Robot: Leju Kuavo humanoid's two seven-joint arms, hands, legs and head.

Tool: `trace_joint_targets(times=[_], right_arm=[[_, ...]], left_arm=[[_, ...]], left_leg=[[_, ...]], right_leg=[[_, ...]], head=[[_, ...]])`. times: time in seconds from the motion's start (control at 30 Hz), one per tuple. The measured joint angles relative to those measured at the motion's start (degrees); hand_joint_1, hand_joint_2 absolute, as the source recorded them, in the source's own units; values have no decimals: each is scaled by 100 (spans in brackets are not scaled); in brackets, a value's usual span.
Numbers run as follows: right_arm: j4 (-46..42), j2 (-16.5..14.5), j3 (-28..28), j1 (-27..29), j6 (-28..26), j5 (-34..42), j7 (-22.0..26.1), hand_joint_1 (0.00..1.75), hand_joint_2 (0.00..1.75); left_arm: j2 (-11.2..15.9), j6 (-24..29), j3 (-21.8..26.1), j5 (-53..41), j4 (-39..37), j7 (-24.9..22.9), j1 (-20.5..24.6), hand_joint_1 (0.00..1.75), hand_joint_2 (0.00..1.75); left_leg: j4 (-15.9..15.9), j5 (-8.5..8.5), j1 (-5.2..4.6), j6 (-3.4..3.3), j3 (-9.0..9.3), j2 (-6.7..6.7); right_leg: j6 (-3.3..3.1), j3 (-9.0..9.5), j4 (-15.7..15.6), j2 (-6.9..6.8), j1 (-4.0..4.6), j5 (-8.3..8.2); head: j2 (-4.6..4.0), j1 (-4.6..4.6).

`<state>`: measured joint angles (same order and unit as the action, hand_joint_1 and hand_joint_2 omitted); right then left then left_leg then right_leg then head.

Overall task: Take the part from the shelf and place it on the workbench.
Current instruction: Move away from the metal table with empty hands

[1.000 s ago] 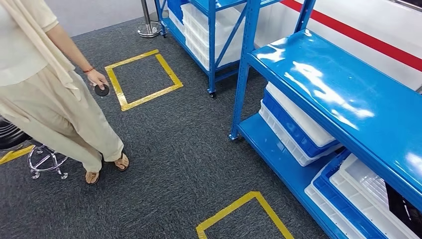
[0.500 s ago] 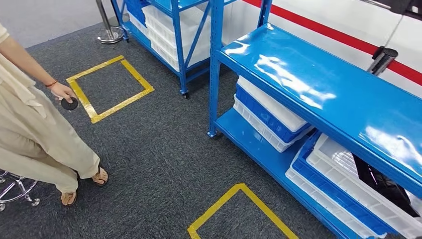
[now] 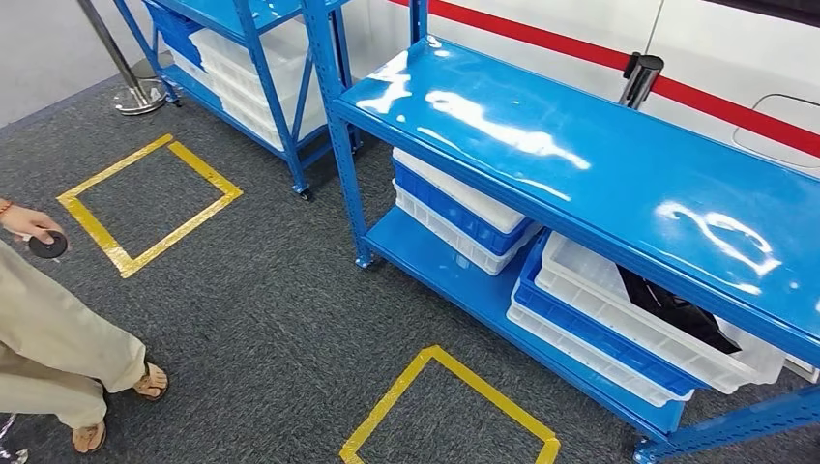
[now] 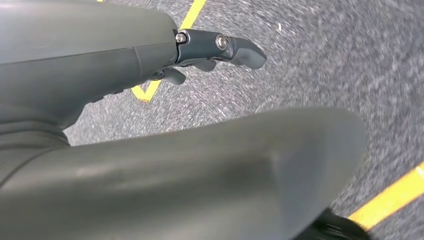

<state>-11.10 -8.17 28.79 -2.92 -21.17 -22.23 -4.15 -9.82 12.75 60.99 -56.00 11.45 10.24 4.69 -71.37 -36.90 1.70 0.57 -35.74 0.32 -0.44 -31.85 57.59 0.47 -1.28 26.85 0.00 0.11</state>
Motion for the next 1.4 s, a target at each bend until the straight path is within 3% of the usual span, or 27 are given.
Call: trace_joint_targets(times=[0.03,0.07,0.13,0.2,0.27,0.33,0.4,0.47,0.5,0.53,0.57,0.6,0.67,0.7,0.77,0.83,0.9,0.97,1.03,1.07,1.1,1.13,1.2,1.27,1.33,1.4], right_arm=[[0,-1,1,7,1,9,5,0,0],[0,0,2,15,1,17,11,0,0],[0,1,5,26,1,28,24,0,0],[0,-15,5,21,-1,30,34,0,0],[0,-32,6,16,-4,31,48,0,0],[0,-31,6,26,-5,19,68,0,0],[0,-27,5,29,3,-12,87,0,0],[0,-21,4,17,22,-36,99,0,0],[0,-18,4,14,33,-44,102,0,0],[0,-14,4,16,42,-49,104,0,0],[0,-8,4,22,49,-56,104,0,0],[0,-1,4,28,57,-68,104,0,0],[0,12,2,27,68,-93,104,0,0],[0,14,1,13,73,-104,104,0,0],[0,9,-2,-11,80,-112,104,0,0],[0,11,-2,-9,80,-113,102,0,0],[0,16,-2,-4,80,-113,98,0,0],[0,14,-2,-12,80,-113,95,0,0],[0,9,-2,-17,81,-113,93,0,0],[0,8,-2,-13,82,-113,93,0,0],[0,8,-2,-8,82,-112,93,0,0],[0,7,-2,-5,82,-111,93,0,0],[0,-3,-2,-8,85,-110,91,0,0],[1,-16,-2,-18,91,-107,87,0,0],[2,-22,-2,-11,93,-98,82,0,0],[2,-23,-2,1,88,-78,67,0,0]], left_arm=[[1,-2,0,-3,-2,6,-9,0,0],[1,-4,1,-4,-3,11,-16,0,0],[1,-5,1,-7,-4,18,-23,0,0],[15,-5,-1,-8,-4,22,-26,0,0],[28,-5,-1,-11,-4,25,-25,0,0],[25,-5,0,-2,-4,25,-18,0,0],[17,-4,1,11,-4,27,-13,0,0],[9,-4,1,16,-6,30,-22,0,0],[6,-3,1,19,-7,30,-30,0,0],[2,-2,2,25,-8,30,-36,0,0],[0,1,2,36,-8,30,-39,0,0],[-3,4,3,49,-8,30,-38,0,0],[-6,12,6,76,-8,30,-38,0,0],[-5,16,10,83,-9,30,-41,0,0],[-2,26,21,96,-10,32,-38,0,0],[-3,32,27,103,-10,33,-15,0,0],[-4,34,31,104,-10,37,3,0,0],[-3,40,34,105,-10,41,-6,0,0],[-3,45,36,105,-10,41,-28,0,0],[-3,45,37,105,-10,40,-38,0,0],[-3,46,38,105,-10,40,-44,0,0],[-2,46,39,105,-10,40,-47,0,0],[5,47,40,105,-10,40,-51,0,0],[14,48,39,104,-10,40,-49,0,0],[13,46,39,100,-10,41,-37,0,0],[6,42,41,96,-10,46,-29,0,0]], left_leg=[[-242,-50,-1,-8,-127,-25],[-268,24,-1,-23,-155,-37],[308,439,-2,-80,92,-123],[1031,759,-11,-148,410,-356],[1300,817,-43,-184,516,-449],[1366,858,-56,-226,531,-319],[1444,917,-37,-297,543,-183],[1468,935,-38,-332,535,-26],[1467,934,-45,-333,529,62],[1466,932,-49,-331,525,144],[1464,927,-48,-324,524,217],[1462,921,-41,-312,530,285],[1453,892,-39,-256,560,403],[1443,866,-53,-212,580,459],[1433,824,-90,-136,624,558],[1427,793,-59,-75,665,620],[1237,621,-6,-15,614,407],[623,237,9,-3,345,92],[-79,-47,7,-27,-4,-9],[-222,-35,6,-44,-94,-19],[-142,98,6,-67,-81,-33],[142,318,5,-99,30,-69],[888,713,3,-173,344,-298],[1264,823,-21,-207,496,-452],[1326,832,-54,-230,516,-361],[1401,892,-52,-283,535,-232]], right_leg=[[-6,-2,2,74,19,-2],[-6,3,4,151,31,-2],[-3,27,4,306,44,-4],[12,27,14,436,68,-7],[66,-16,13,542,76,-26],[142,-82,12,608,72,-49],[150,-238,253,420,94,84],[115,-579,928,143,91,429],[121,-767,1309,79,74,587],[151,-891,1576,46,51,675],[205,-902,1633,22,27,667],[274,-792,1458,-9,-2,574],[399,-332,656,-215,-52,291],[409,-133,311,-336,-54,179],[339,32,18,-452,-44,90],[234,13,20,-327,-50,74],[138,21,12,-217,-60,61],[62,31,8,-106,-43,43],[29,19,12,35,-8,36],[24,21,14,115,4,34],[24,28,16,197,13,34],[25,41,17,280,18,34],[35,51,22,422,36,31],[79,15,24,537,42,14],[163,-41,2,636,34,-17],[212,-135,118,475,41,42]], head=[[0,1],[0,1],[0,-1],[0,0],[0,-2],[0,-3],[0,15],[0,51],[0,69],[0,73],[0,78],[0,83],[0,101],[0,113],[0,96],[0,52],[0,40],[0,27],[0,24],[0,22],[0,22],[0,22],[0,21],[0,22],[0,16],[0,20]])
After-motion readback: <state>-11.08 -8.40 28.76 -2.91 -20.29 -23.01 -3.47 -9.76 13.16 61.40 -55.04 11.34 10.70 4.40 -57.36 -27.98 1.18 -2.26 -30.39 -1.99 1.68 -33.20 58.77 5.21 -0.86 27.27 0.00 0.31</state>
